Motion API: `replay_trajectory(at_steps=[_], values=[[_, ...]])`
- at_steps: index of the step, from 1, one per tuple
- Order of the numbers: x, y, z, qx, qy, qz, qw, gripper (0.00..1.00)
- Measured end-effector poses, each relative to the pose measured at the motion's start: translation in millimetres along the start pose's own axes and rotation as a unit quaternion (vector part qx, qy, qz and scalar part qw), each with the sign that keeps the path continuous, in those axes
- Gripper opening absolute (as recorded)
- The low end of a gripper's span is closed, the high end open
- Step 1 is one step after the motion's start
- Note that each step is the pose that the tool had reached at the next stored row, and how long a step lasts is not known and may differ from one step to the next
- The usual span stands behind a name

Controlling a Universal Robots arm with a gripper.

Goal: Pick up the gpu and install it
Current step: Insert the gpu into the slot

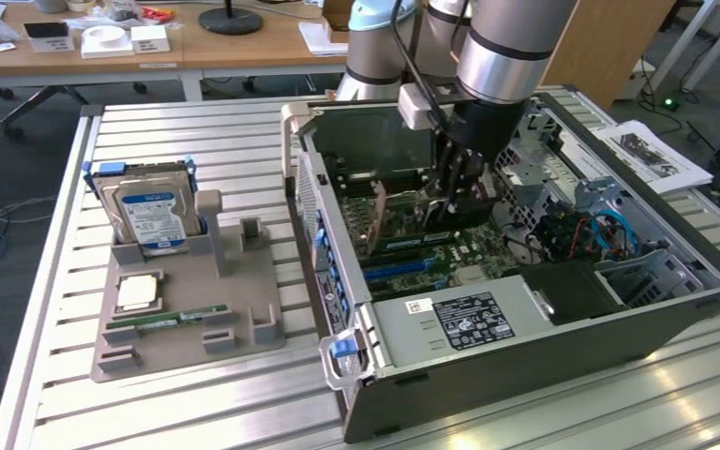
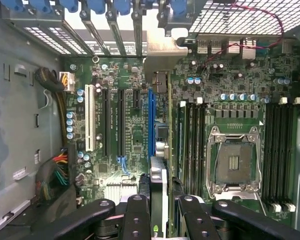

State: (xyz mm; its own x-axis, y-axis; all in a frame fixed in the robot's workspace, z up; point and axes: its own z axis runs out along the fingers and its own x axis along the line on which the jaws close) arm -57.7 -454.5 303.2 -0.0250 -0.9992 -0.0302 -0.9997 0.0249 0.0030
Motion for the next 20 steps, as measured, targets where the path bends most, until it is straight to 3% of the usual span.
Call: replay_trajectory(at_steps=[20], values=[[0.6, 3.7, 17.6, 0.0, 0.0, 0.0, 1.0, 0.27]])
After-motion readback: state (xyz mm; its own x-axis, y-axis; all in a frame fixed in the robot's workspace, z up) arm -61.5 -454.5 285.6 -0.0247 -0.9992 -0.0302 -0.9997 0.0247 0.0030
